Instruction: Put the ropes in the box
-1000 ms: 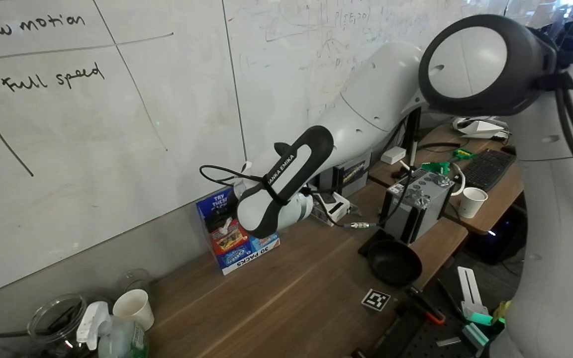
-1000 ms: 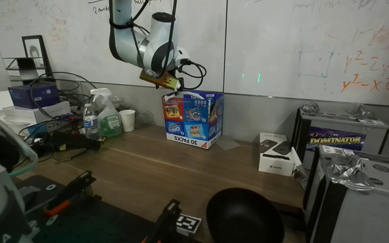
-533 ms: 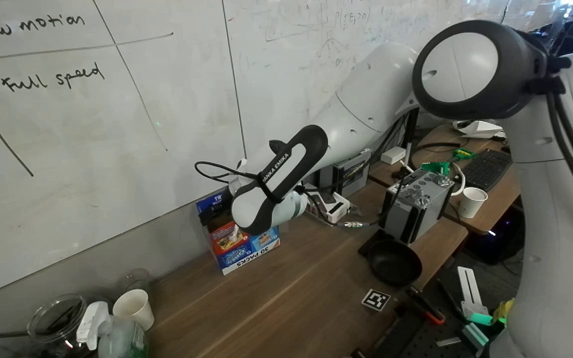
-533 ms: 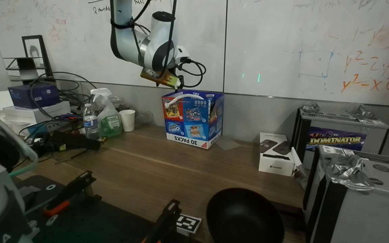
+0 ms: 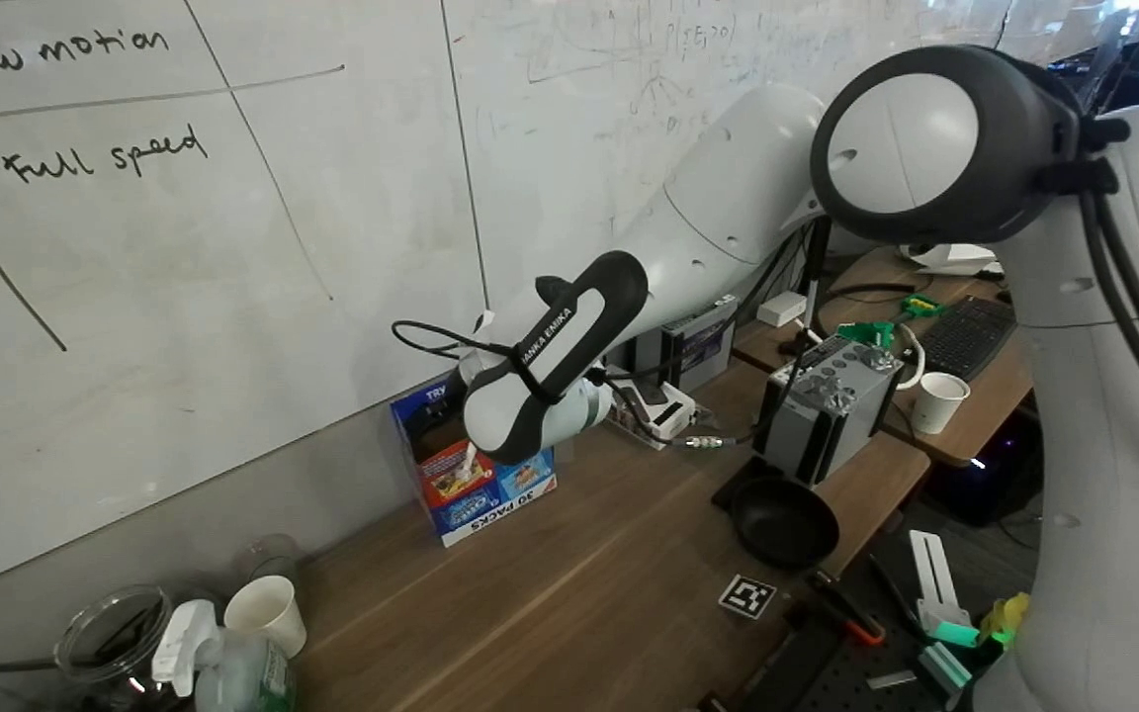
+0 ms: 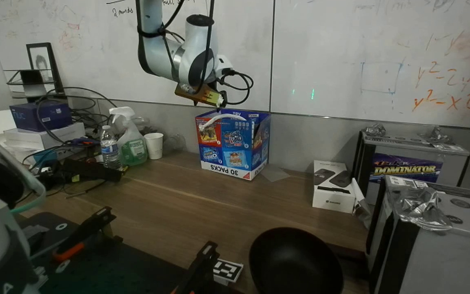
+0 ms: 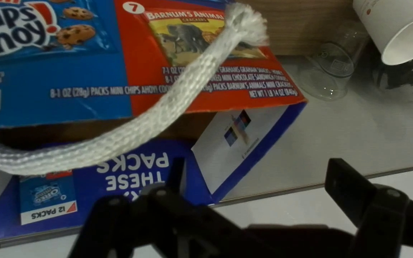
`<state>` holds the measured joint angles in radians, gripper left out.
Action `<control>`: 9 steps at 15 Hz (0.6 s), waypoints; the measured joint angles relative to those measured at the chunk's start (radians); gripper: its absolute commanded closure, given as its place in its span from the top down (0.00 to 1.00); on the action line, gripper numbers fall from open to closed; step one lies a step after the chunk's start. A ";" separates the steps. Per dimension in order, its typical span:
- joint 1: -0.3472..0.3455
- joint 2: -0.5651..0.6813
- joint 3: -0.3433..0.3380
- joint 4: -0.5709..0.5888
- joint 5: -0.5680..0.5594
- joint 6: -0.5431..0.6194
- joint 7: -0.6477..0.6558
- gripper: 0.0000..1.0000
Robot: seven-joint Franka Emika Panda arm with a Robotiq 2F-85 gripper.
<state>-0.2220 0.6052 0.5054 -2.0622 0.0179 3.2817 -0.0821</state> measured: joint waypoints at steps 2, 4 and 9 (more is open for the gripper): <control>0.054 -0.027 -0.047 -0.011 0.000 0.009 0.010 1.00; 0.166 -0.071 -0.161 -0.029 0.020 0.029 0.034 1.00; 0.526 -0.161 -0.546 -0.107 0.343 0.059 -0.083 1.00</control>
<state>0.3039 0.4438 -0.0405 -2.1691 0.3607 3.3411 -0.1646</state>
